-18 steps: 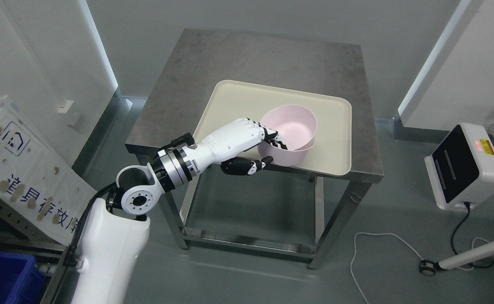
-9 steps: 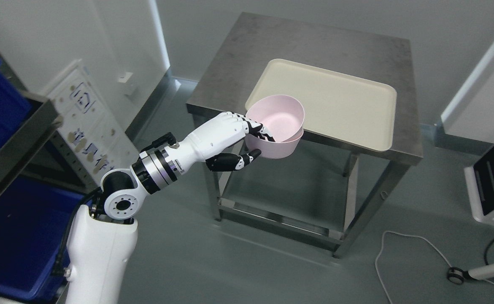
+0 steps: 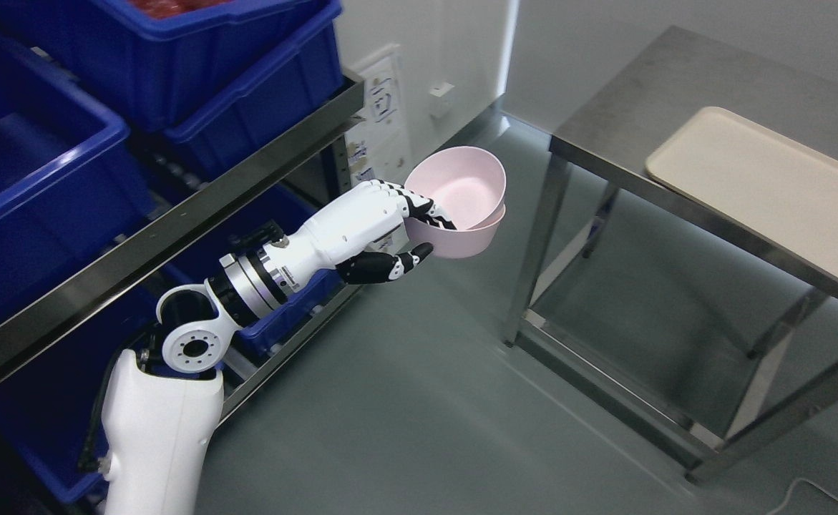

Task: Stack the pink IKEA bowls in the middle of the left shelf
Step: 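Carry the stacked bowls toward the shelf of blue bins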

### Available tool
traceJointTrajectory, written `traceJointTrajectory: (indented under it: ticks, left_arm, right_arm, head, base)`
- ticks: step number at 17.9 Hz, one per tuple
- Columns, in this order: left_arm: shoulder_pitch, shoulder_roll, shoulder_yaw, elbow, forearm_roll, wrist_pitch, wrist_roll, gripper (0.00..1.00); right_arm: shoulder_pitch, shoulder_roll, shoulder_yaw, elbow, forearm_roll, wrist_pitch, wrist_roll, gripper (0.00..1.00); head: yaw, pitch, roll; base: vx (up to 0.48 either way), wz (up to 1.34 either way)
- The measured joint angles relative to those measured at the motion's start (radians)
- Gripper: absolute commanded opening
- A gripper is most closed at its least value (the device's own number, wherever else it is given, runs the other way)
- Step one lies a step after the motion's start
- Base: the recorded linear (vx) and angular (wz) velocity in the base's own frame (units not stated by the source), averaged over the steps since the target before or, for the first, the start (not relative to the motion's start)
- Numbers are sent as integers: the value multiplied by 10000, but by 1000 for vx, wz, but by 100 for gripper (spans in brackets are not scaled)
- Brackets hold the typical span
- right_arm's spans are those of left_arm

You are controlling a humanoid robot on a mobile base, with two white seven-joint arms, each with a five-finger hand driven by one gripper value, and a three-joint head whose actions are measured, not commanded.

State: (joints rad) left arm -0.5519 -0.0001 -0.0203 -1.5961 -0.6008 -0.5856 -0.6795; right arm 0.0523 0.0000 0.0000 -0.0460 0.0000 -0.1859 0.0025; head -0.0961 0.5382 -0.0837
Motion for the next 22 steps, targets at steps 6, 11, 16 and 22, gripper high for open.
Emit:
traceJointTrajectory:
  ticks: [6,11,16,22]
  left_arm:
    - [-345,1,-167,-217,323,-11,155,1]
    - [-975,1,-306,-346,520,413,404,2]
    - [-1589,1,-141,-433,604,1265,542,2]
    - [-2465,0,24,-344,560,2540,684,2]
  right_arm:
    - [0,0,0,0,0,0,0,100]
    - [0,0,0,0,0,-1,1,100]
    - [-1,0,0,0,0,-1,1,100]
    - [-1,0,0,0,0,-1,7,100]
  head:
    - [0,0,0]
    - [0,-5,0]
    - [0,-7,0]
    - [0,-9,0]
  base:
    - [-268,989]
    - [-215,1234]
    - [-114,1078]
    - [17,270]
